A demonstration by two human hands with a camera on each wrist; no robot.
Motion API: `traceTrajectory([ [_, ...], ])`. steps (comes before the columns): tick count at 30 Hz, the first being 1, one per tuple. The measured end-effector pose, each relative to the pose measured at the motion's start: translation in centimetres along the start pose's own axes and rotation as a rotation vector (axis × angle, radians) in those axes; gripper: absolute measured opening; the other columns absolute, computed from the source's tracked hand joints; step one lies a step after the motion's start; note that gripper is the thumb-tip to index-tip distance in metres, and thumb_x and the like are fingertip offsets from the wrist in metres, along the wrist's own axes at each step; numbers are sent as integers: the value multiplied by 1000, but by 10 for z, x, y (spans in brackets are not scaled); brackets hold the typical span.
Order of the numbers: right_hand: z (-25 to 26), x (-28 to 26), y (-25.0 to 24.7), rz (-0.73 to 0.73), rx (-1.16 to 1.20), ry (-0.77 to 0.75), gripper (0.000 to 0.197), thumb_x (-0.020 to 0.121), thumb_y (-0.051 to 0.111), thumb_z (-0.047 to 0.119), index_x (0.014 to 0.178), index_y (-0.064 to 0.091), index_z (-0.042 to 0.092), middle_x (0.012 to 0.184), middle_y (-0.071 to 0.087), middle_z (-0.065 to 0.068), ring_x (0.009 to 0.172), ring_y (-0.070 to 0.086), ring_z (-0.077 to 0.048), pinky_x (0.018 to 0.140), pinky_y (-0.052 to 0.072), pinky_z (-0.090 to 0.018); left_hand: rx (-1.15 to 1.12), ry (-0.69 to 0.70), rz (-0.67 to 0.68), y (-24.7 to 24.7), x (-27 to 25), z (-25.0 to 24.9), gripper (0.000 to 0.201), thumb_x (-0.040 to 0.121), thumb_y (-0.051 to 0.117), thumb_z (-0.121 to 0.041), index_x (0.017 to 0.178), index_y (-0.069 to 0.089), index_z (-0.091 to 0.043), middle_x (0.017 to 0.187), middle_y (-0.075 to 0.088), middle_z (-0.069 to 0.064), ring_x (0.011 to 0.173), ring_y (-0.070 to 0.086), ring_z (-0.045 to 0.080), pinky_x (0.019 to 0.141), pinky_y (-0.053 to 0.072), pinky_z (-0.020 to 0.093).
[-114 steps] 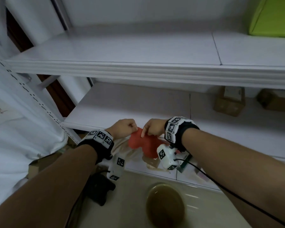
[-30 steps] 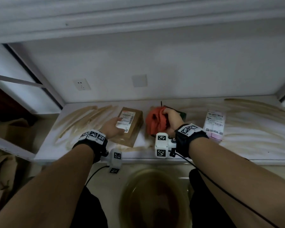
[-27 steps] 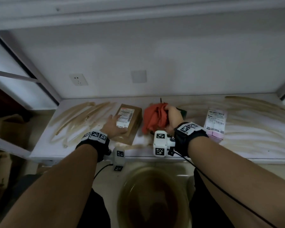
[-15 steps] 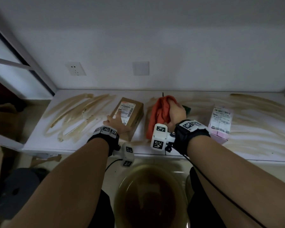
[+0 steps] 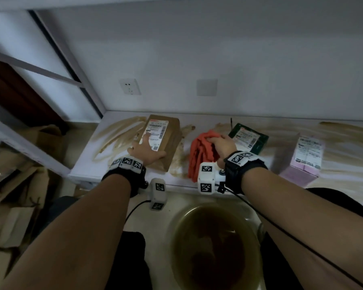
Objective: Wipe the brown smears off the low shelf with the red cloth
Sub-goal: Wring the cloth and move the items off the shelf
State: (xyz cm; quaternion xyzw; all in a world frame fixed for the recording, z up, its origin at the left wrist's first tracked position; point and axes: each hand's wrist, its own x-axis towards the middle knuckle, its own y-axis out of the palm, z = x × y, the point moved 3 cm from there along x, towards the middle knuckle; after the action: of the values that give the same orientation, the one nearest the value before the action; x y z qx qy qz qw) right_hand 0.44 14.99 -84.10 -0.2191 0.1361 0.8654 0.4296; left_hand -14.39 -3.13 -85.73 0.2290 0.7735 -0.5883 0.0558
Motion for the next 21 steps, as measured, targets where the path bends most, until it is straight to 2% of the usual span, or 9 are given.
traceTrajectory([
  [2, 1, -13, 18, 47, -76, -2, 13, 83, 61, 0, 92, 60, 8, 94, 62, -19, 90, 61, -31, 92, 51, -47, -18, -43, -16, -13, -5, 28, 95, 74, 68, -52, 148, 11, -36, 150, 20, 21, 136, 24, 46, 110, 27, 51],
  [4, 2, -27, 39, 112, -132, -12, 12, 84, 60, 0, 83, 59, 12, 91, 61, -15, 87, 59, -27, 84, 51, -39, -23, -79, -47, -28, -12, 59, 97, 73, 69, -53, 149, 11, -34, 149, 21, 20, 135, 25, 44, 110, 27, 50],
  [7, -3, -45, 80, 173, -175, -62, 13, 84, 58, -3, 88, 68, 5, 90, 61, -10, 81, 57, -22, 67, 47, -22, -25, -154, -97, -47, -22, 116, 98, 74, 70, -53, 149, 11, -33, 150, 19, 19, 135, 26, 43, 111, 27, 49],
  [10, -17, -60, 122, 217, -207, -52, 13, 74, 65, 5, 73, 65, 18, 84, 66, -8, 84, 63, -27, 79, 55, -35, -83, -258, -166, -62, -33, 173, 94, 71, 71, -55, 147, 20, -32, 147, 28, 19, 133, 32, 41, 110, 30, 48],
  [12, -24, -73, 146, 246, -193, -28, 19, 76, 64, 3, 67, 60, 20, 75, 64, -5, 72, 62, -24, 71, 55, -32, -144, -313, -156, -69, -41, 208, 99, 66, 72, -60, 146, 23, -29, 145, 34, 18, 131, 37, 39, 110, 32, 47],
  [14, -32, -87, 166, 287, -207, -12, 19, 81, 60, 0, 72, 61, 16, 77, 64, -8, 69, 61, -23, 67, 53, -30, -227, -363, -142, -64, -37, 250, 116, 48, 68, -71, 145, 23, -27, 144, 36, 15, 129, 40, 37, 109, 34, 49],
  [16, -40, -96, 182, 304, -240, -3, 12, 81, 61, 2, 81, 64, 14, 83, 67, -11, 77, 63, -28, 75, 55, -37, -269, -402, -133, -60, -36, 284, 127, 38, 64, -76, 147, 18, -28, 146, 34, 15, 131, 39, 36, 109, 35, 49],
  [19, -55, -99, 200, 305, -298, -25, 14, 80, 63, 6, 72, 67, 17, 82, 69, -13, 84, 67, -34, 85, 56, -43, -239, -489, -79, -64, -57, 310, 107, 68, 68, -63, 151, 10, -28, 151, 25, 18, 134, 35, 39, 111, 33, 45],
  [21, -60, -103, 210, 323, -353, -42, 8, 82, 62, 10, 79, 70, 11, 85, 70, -15, 88, 67, -35, 88, 54, -47, -243, -547, -40, -61, -65, 328, 106, 69, 67, -61, 151, 9, -29, 152, 24, 16, 135, 34, 38, 111, 34, 44],
])
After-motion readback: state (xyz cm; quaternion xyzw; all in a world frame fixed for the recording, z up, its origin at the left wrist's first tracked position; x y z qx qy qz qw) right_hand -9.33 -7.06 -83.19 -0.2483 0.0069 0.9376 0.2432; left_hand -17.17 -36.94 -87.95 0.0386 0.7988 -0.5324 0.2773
